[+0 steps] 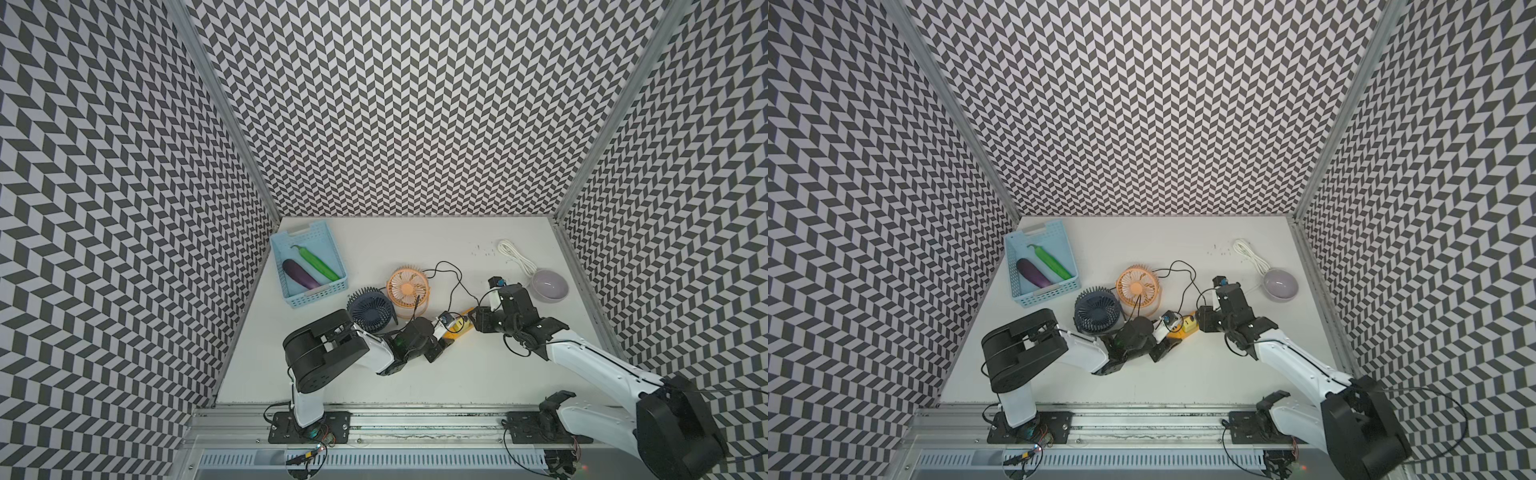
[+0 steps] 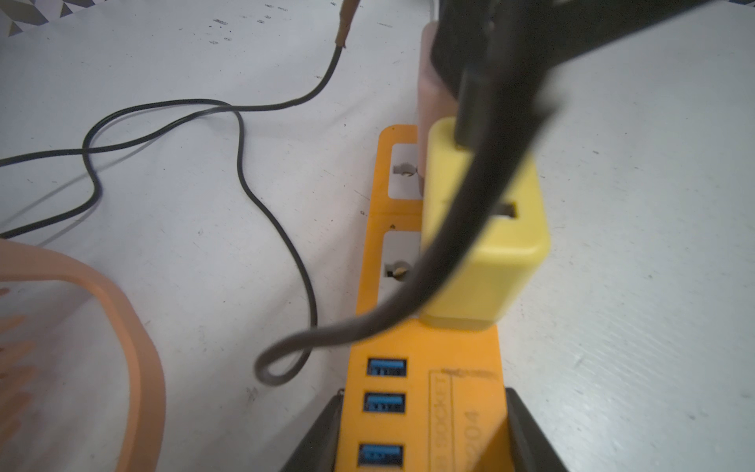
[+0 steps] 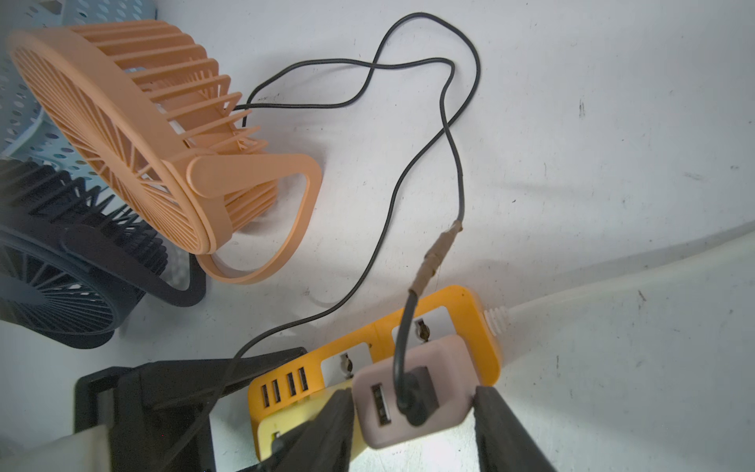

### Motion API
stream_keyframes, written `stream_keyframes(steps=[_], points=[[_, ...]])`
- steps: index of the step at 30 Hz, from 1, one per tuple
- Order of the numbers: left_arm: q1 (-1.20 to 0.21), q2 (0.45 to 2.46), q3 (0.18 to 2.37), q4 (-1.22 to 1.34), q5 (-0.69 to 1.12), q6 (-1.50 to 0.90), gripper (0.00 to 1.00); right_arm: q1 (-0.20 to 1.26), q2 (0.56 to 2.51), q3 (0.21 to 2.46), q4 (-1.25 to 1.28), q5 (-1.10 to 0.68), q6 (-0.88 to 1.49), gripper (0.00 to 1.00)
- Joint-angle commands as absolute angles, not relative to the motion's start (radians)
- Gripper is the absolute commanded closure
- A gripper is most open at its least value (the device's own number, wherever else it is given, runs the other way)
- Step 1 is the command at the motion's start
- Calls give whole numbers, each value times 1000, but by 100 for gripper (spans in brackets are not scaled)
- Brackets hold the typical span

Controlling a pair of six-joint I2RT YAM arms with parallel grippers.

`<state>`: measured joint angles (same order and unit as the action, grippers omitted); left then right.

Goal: Unplug the desk fan from the power strip
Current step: Remove the plug from the socket.

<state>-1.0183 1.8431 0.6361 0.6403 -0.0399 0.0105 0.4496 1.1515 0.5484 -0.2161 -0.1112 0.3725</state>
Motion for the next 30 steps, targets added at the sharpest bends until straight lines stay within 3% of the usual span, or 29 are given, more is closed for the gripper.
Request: stream_keyframes(steps=[1, 4, 9, 30], points=[[-1016, 1823, 636, 600, -29, 30, 76, 460, 1162, 569, -186, -88, 363, 51], [-1016, 1822, 635, 603, -29, 30, 76, 464, 1163, 570, -191, -76, 363, 52], [-1016, 1820, 631, 608, -28, 29, 76, 470, 1167, 578, -191, -62, 366, 41], [-1015, 1817, 623, 615, -21, 25, 77, 485, 1201, 594, -177, -40, 366, 47]])
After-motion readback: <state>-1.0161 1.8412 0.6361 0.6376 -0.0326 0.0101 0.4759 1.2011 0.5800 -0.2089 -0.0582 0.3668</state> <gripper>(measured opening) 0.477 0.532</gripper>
